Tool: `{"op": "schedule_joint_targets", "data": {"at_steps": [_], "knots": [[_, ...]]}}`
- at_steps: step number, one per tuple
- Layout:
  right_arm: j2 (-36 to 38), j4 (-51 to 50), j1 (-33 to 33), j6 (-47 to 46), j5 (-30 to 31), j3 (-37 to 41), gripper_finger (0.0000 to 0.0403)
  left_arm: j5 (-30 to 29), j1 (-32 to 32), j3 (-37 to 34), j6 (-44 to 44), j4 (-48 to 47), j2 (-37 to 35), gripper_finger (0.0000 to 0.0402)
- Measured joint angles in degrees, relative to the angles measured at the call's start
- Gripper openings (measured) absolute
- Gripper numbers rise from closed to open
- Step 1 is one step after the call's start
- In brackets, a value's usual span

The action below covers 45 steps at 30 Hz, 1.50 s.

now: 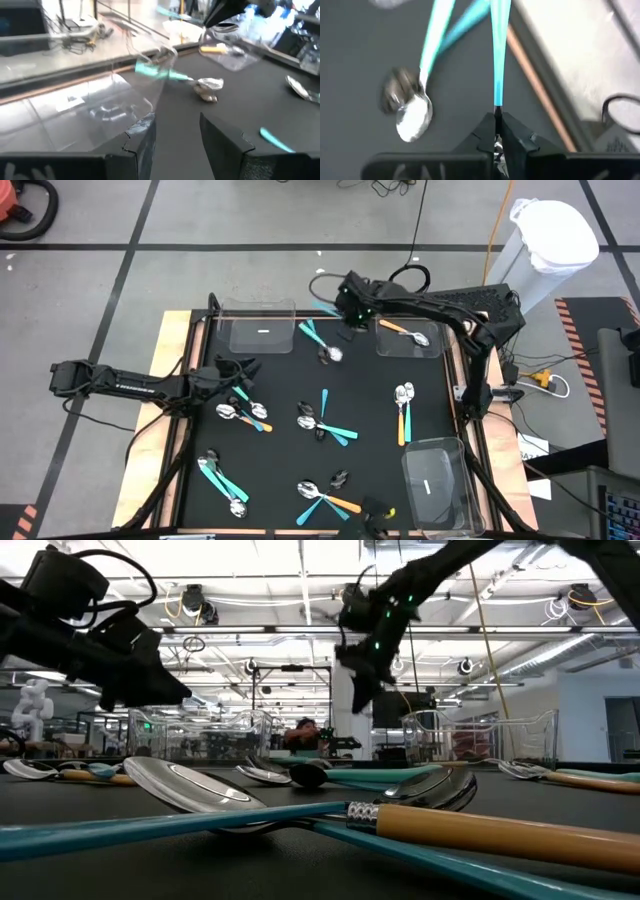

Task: Sort silverware by color (type)
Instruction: Put the blue spoon into the top left transparent bin

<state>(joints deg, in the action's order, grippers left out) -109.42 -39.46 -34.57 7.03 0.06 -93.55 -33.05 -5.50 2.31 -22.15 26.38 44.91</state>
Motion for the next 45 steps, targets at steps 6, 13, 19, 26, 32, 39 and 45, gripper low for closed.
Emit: {"op": "schedule_joint_targets", "data": {"at_steps": [6,13,19,26,32,39,45], "knots": [[1.4,3.7,0.7,-0.8,-2.0,-5.7,0.0010,-4.0,0.0,0.0,0.0,1.8,0.0,0.0155],[-6.9,14.7,3.6,-2.3,-9.8,-13.9,0.0010,-3.6,0.0,0.0,-2.1,1.6,0.0,0.0155],[-14.1,28.2,6.3,-5.3,-10.7,-19.6,0.0010,-1.7,0.0,0.0,-3.1,0.8,0.5,0.0155],[-20.4,41.2,7.8,-8.3,-11.8,-22.5,0.0010,-1.5,0.0,0.0,-3.1,1.0,0.9,0.0155],[-23.7,41.0,8.0,-9.1,-13.7,-23.3,0.0016,-1.3,0.0,0.0,-3.1,0.9,0.9,0.0155],[-25.4,40.5,7.9,-11.3,-13.7,-23.3,0.0045,-1.6,0.0,0.0,-3.0,0.0,0.9,0.0155],[-25.3,39.0,7.8,-13.7,-13.7,-23.3,0.0075,-1.8,0.0,0.0,-3.0,0.0,0.9,0.0155]]}}
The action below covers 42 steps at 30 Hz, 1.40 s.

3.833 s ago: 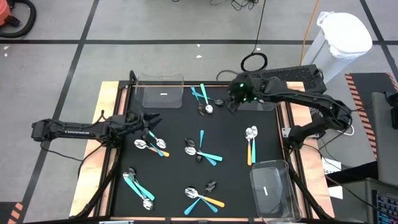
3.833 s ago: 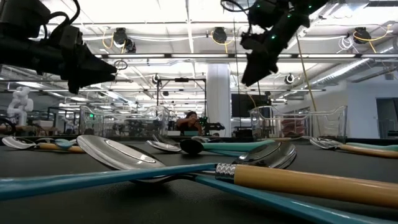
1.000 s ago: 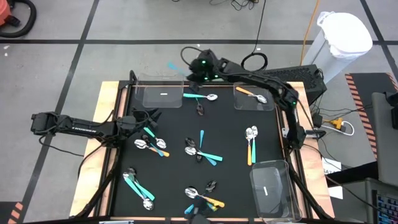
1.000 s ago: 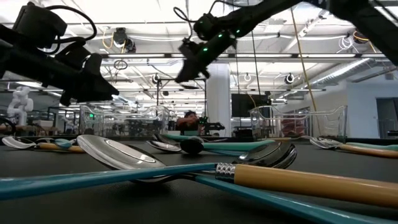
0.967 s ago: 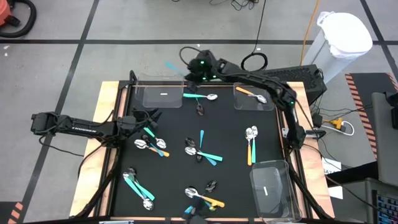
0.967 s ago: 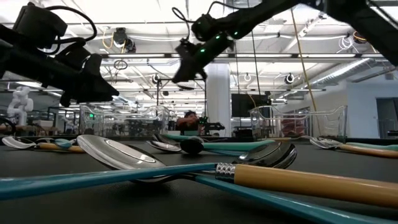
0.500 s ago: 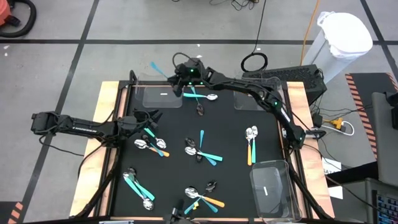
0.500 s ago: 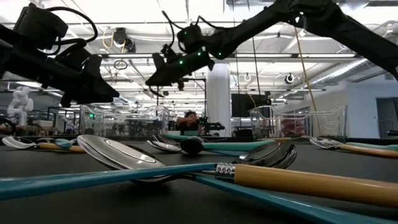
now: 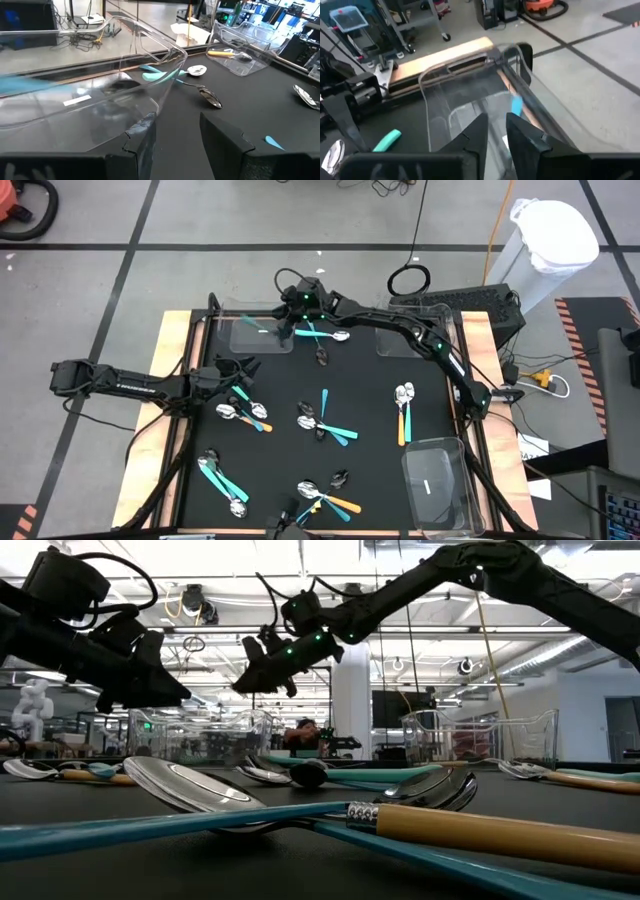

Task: Sort silverware by color (type)
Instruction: Put the blue spoon into the top left transparent bin, then put the light blue spoon into the bottom right transparent bin

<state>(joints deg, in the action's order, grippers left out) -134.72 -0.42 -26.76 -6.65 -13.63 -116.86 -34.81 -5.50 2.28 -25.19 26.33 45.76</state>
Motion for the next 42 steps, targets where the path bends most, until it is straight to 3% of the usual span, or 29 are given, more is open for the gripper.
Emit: {"op": "schedule_joint_targets", "data": {"at_steps": [6,18,22,28,31,36,42], "knots": [[0.9,-4.2,0.0,0.5,0.0,0.0,0.0113,0.0,0.0,0.0,0.0,-0.3,0.0,0.0155],[14.0,-32.7,1.4,9.3,1.7,2.3,0.0139,1.6,0.2,0.0,-5.4,-8.4,0.0,0.0155],[20.5,-33.0,4.8,10.3,1.5,13.2,0.0139,0.6,1.2,0.0,-5.9,-9.0,0.0,0.0155],[32.2,-19.6,9.1,5.5,1.8,37.0,0.0139,-2.0,2.2,0.0,-5.8,-9.7,0.0,0.0155],[37.0,-16.6,11.4,2.1,6.4,46.6,0.0139,-2.4,2.2,0.0,-5.5,-10.5,0.0,0.0155],[43.1,-18.1,14.8,-5.2,17.6,57.0,0.0139,-6.7,2.1,0.0,-5.4,-13.7,0.0,0.0155],[46.3,-20.0,17.5,-18.8,17.8,62.4,0.0139,-7.8,2.1,0.0,1.5,-13.1,0.0,0.0155]]}}
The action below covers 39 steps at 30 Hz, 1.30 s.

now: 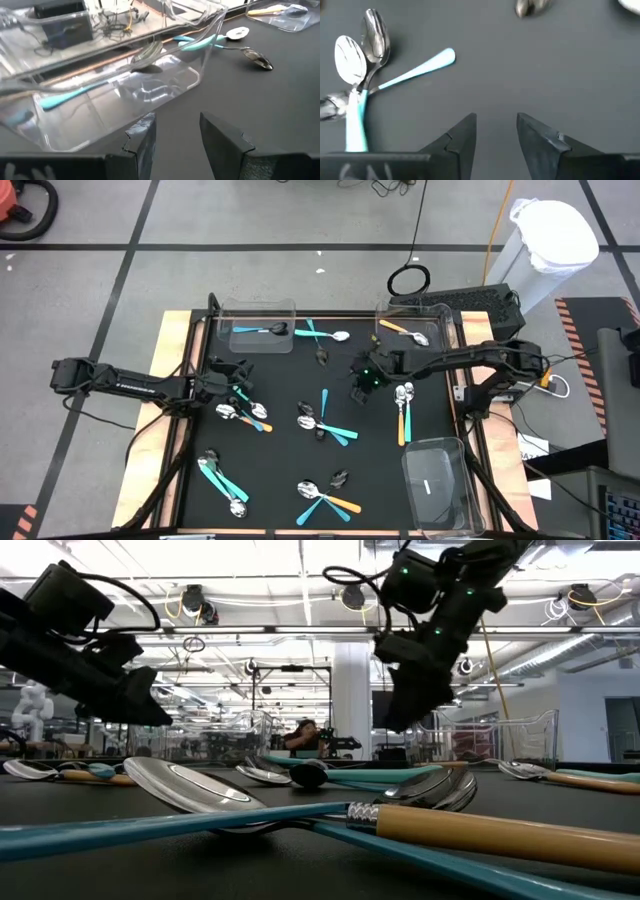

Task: Sort silverware by color (type)
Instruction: Put the light blue spoon into the bottom right transparent bin

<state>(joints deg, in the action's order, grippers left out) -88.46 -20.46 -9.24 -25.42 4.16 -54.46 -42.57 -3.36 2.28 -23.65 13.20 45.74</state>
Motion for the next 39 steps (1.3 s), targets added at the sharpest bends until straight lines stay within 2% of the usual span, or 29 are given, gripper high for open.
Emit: {"op": "schedule_joint_targets", "data": {"at_steps": [7,10,13,16,18,21,25,28,33,39], "knots": [[0.0,-5.4,4.8,-13.0,-4.0,0.1,0.0139,1.6,0.2,0.0,0.0,0.0,0.0,0.0155],[0.0,-1.3,6.4,-11.6,-9.8,0.1,0.0139,1.8,1.3,0.0,0.1,2.1,0.0,0.0155],[-0.3,7.2,7.2,-7.8,-16.5,0.1,0.0139,1.8,2.1,0.0,0.7,6.9,0.0,0.0155],[-0.4,15.3,6.6,-3.0,-17.9,0.1,0.0139,1.7,2.4,0.0,3.3,10.8,0.0,0.0155],[-0.7,19.4,5.3,0.1,-16.2,0.1,0.0139,1.4,2.4,0.0,3.5,11.4,0.0,0.0155],[-1.5,21.3,4.2,-1.8,-9.9,0.0,0.0139,1.4,2.4,0.0,-0.3,13.4,0.0,0.0155],[-1.5,10.7,7.1,-2.7,0.2,0.0,0.0139,4.9,3.3,0.0,-1.6,13.6,0.0,0.0155],[-1.3,0.1,9.4,-8.3,7.2,0.1,0.0139,7.8,5.0,0.0,-7.5,13.2,0.0,0.0155],[-0.8,-11.0,11.5,-12.5,7.8,0.1,0.0139,5.9,7.8,0.0,-7.2,11.1,0.0,0.0155],[-0.8,-12.2,14.4,-16.1,7.9,0.1,0.0139,3.6,8.7,0.0,-8.8,10.7,0.0,0.0155]]}}
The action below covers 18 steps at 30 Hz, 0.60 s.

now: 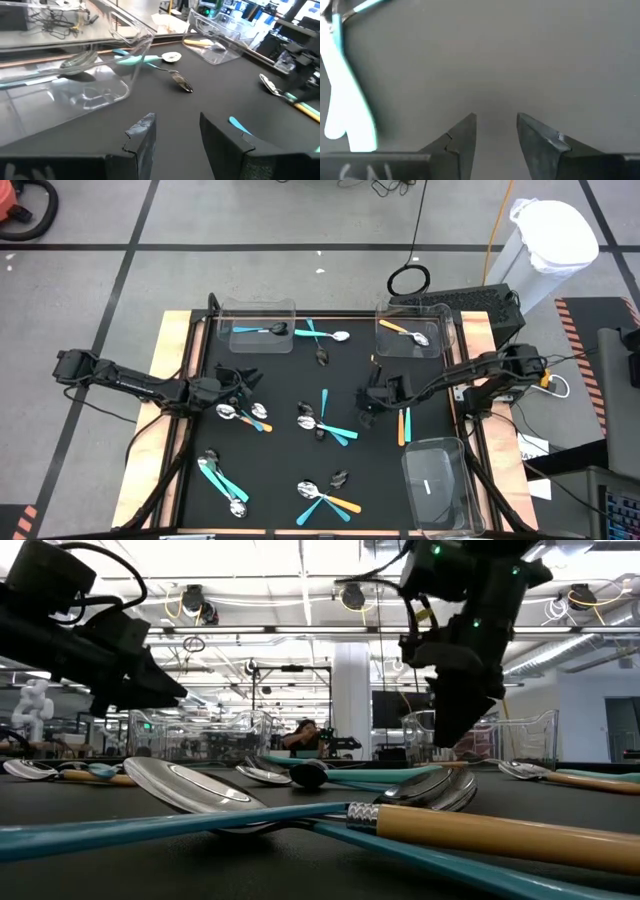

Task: Sort silverware by color (type)
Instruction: Put the light blue spoon into the bottom right transparent bin

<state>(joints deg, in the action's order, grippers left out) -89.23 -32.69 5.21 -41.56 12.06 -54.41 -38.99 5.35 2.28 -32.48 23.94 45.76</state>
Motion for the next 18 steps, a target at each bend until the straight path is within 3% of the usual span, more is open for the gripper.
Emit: {"op": "schedule_joint_targets", "data": {"at_steps": [9,18], "knots": [[-2.3,25.8,5.7,7.7,-0.3,-0.1,0.0139,-1.1,0.0,0.0,0.2,-0.2,0.0,0.0155],[-12.5,36.6,5.7,12.7,-4.3,0.0,0.0139,-1.0,2.1,0.0,-0.1,0.4,0.0,0.0155]]}}
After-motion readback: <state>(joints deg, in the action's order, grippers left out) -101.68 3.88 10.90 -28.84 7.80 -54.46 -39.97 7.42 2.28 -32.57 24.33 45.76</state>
